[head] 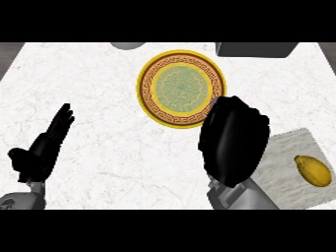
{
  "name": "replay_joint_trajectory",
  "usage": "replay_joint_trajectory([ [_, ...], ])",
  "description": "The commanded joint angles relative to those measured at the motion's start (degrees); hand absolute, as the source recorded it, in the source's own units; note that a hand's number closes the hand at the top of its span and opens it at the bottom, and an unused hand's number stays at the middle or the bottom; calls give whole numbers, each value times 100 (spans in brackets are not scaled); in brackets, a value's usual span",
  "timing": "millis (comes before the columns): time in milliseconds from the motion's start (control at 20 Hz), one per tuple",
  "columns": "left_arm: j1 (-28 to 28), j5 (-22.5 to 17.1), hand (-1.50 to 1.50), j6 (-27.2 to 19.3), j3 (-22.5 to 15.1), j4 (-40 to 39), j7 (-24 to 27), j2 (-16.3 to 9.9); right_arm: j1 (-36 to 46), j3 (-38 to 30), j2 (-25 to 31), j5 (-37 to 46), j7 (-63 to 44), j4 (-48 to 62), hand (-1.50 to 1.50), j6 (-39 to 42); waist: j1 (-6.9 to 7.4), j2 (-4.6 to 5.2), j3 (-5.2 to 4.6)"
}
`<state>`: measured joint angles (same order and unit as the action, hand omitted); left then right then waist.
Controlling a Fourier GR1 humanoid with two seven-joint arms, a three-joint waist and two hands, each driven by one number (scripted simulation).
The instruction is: Pick the eggplant from the placemat and place it in the plate
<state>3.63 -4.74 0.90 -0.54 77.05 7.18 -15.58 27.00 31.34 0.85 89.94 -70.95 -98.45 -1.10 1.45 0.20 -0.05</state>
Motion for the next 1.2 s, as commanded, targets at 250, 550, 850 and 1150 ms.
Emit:
replay_joint_trajectory([
  [250, 37, 100, 0, 37, -122, -14, 77, 103, 1292, -731, -81, -916, -1006, 2026, 150, -1209, 220, 58, 7],
  [550, 237, 194, 0, -30, -153, -212, 125, 201, 1816, -1220, -82, -1302, -573, 3347, 150, -1984, 246, 93, 5],
  [850, 244, 118, 0, 100, -50, -172, 81, 39, 2073, -2027, -82, -1285, -583, 3575, -150, -2916, 326, 110, 12],
  [1150, 265, 78, 0, 157, -58, -188, 55, 75, 2229, -2584, -82, -1665, -408, 4390, -150, -3497, 381, 120, 13],
])
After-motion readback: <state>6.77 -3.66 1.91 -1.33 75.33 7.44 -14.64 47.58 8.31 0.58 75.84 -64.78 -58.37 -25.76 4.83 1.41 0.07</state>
